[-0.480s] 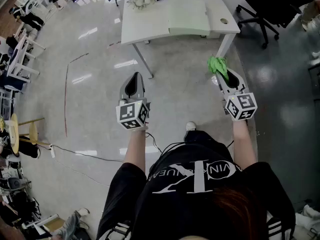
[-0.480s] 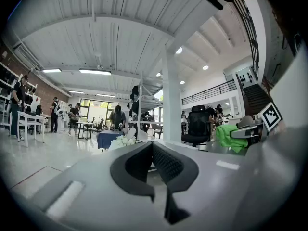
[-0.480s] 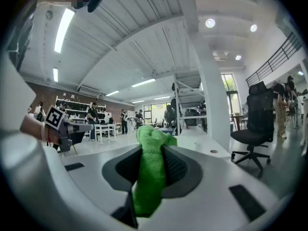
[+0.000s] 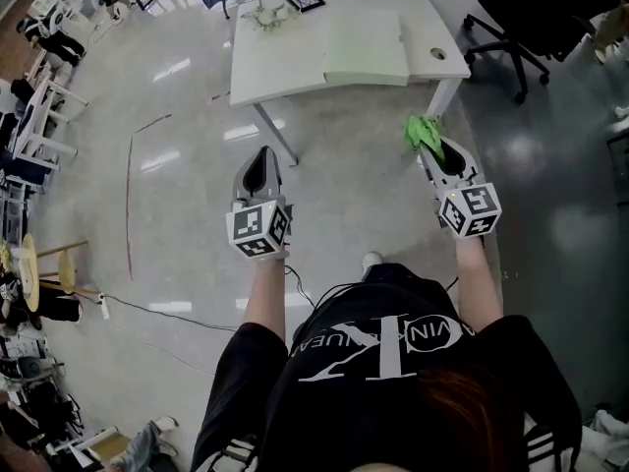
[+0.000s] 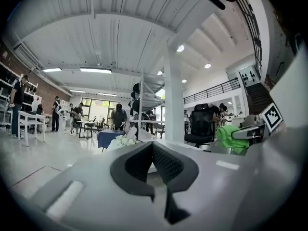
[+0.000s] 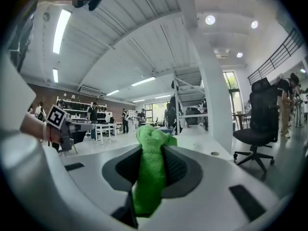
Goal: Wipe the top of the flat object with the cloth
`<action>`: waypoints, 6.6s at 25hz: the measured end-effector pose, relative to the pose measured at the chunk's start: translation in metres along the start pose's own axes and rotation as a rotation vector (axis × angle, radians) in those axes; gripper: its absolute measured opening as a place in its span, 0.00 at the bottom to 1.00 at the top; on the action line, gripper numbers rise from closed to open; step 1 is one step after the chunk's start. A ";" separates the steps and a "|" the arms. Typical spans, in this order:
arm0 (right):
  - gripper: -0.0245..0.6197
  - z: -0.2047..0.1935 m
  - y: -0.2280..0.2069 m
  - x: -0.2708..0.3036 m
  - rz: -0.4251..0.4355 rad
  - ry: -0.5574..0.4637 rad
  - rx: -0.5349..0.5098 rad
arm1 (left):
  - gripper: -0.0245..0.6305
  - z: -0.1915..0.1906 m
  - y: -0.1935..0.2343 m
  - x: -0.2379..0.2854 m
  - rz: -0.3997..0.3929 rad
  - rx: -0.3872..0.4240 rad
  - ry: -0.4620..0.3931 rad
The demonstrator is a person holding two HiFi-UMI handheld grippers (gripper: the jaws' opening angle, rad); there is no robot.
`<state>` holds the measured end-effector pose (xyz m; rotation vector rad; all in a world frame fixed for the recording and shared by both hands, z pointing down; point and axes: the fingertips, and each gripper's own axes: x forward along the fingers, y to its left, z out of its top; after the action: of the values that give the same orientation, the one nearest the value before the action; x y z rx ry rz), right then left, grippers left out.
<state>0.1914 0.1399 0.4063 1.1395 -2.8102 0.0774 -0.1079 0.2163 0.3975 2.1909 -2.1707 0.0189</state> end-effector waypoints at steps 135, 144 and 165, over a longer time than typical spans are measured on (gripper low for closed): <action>0.20 -0.061 -0.224 0.529 -0.077 0.635 -0.287 | 0.12 -0.129 -0.004 0.469 -0.521 -0.158 0.481; 0.20 -0.068 -0.272 0.490 -0.193 0.658 -0.233 | 0.12 -0.130 -0.004 0.469 -0.511 -0.158 0.482; 0.20 -0.037 -0.296 0.435 -0.364 0.517 -0.115 | 0.18 -0.121 -0.001 0.465 -0.497 -0.201 0.450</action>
<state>0.0907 -0.3699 0.4964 1.3500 -2.1063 0.1516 -0.0983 -0.2421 0.5414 2.2669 -1.3108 0.2346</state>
